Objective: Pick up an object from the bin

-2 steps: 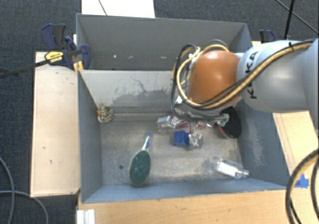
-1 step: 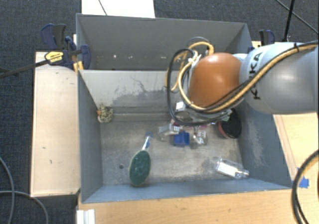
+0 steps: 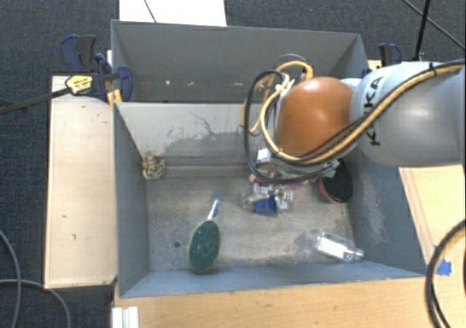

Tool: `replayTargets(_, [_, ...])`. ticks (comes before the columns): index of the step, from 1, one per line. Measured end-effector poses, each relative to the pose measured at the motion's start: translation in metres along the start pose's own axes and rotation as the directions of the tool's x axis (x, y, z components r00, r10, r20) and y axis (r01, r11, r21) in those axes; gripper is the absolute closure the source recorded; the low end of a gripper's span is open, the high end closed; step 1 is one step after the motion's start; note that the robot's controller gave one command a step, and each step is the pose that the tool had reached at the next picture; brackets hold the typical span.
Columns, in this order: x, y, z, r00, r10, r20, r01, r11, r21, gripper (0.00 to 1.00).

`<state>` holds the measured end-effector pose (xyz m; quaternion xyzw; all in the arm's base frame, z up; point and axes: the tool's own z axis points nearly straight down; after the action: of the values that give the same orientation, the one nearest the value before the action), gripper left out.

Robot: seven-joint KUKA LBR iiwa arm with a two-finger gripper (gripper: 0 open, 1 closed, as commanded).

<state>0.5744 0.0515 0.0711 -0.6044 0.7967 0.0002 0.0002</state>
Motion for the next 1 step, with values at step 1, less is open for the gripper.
replayTargets(1, [-0.0007, -0.0006, -0.008, 1.0, 0.007, 0.004, -0.007, 1.0, 0.003, 1.0])
